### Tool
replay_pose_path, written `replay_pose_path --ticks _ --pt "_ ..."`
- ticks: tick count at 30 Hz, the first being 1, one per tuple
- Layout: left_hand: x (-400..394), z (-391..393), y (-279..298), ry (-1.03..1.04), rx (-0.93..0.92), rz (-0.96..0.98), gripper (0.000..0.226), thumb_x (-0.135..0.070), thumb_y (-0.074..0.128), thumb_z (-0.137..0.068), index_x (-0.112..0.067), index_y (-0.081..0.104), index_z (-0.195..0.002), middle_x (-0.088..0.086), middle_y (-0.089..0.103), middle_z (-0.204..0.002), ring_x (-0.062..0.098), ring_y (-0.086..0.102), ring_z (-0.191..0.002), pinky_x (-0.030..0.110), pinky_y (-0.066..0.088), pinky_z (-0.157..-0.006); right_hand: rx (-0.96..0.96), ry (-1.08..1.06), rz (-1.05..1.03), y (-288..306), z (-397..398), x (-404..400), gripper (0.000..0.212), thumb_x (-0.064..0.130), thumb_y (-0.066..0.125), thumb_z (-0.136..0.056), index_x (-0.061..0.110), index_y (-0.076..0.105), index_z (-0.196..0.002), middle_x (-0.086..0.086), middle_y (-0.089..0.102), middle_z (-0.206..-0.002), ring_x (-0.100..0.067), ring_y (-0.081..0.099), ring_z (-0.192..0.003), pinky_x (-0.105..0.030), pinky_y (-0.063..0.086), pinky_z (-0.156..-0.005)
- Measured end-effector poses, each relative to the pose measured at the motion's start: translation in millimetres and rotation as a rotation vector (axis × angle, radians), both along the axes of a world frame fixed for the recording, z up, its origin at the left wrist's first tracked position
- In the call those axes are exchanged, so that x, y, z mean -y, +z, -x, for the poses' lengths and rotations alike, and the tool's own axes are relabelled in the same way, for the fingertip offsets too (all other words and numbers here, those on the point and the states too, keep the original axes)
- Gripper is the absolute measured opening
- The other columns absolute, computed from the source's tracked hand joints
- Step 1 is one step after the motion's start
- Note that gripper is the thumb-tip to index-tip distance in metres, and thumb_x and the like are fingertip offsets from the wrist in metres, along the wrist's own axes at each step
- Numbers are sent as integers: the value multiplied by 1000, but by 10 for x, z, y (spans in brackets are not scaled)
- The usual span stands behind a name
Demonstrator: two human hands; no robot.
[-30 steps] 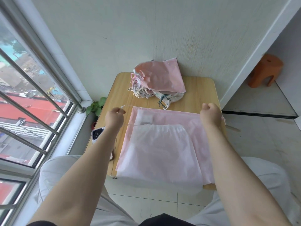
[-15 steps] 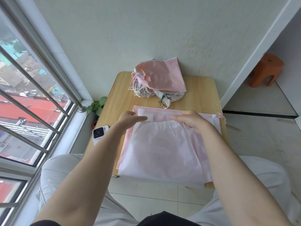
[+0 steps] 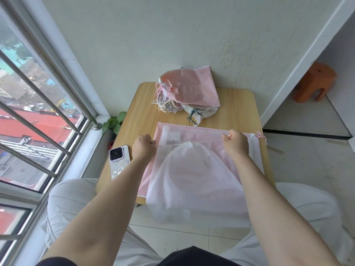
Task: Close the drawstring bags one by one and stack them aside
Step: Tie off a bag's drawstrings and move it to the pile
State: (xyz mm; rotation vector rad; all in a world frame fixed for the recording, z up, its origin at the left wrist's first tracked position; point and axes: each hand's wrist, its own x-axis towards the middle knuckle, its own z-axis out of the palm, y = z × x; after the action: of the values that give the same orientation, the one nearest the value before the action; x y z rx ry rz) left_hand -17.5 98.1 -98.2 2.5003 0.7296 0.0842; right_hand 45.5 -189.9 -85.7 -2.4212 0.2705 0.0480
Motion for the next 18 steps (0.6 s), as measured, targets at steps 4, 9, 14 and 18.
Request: replay_pose_path --ticks 4,9,14,18 --pt "-26 -80 64 57 36 78 30 -14 54 -90 -14 39 -64 -1 42 -62 21 40 -62 28 25 -50 -9 2 -122 135 -92 -21 20 30 59 -93 9 58 -93 -4 62 -91 -29 57 -92 -32 38 -69" --pt "152 -263 254 54 140 227 30 -16 61 -88 -13 41 -65 2 46 -62 20 42 -61 29 28 -52 106 85 2 320 -74 -255 27 21 56 -89 12 60 -114 -11 57 -122 -31 51 -114 -39 43 -92" --pt "338 -432 507 21 239 387 18 -17 62 -84 -10 50 -72 16 64 -66 19 53 -60 29 38 -57 -389 368 -35 502 169 -473 49 43 45 -90 12 72 -65 0 73 -70 -21 65 -61 -32 52 -76" --pt "482 -501 650 -2 286 441 16 -17 62 -83 -8 52 -74 19 69 -68 14 47 -49 27 37 -53 -641 471 -30 452 308 -584 70 74 40 -86 13 73 -92 0 74 -91 -18 67 -76 -33 51 -77"
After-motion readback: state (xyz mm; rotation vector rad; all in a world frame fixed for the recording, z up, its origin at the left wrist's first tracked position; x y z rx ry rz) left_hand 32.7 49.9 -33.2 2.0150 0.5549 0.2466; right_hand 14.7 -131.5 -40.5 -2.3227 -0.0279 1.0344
